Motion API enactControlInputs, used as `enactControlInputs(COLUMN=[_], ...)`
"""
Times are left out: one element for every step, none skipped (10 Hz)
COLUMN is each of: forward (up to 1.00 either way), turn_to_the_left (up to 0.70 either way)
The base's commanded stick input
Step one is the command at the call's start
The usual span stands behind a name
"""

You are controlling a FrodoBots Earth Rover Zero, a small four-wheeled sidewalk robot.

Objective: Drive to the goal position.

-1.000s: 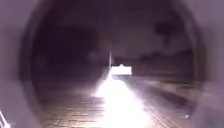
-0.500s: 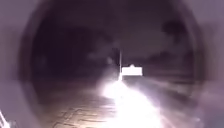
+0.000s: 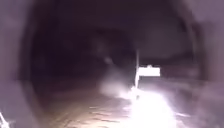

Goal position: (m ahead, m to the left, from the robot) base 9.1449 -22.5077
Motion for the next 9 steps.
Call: enactControlInputs(forward=[0.0,0.0,0.0,0.0,0.0,0.0,0.0,0.0,0.0], turn_to_the_left=[0.7,0.7,0.7,0.22,0.0,0.0,0.0,0.0,0.0])
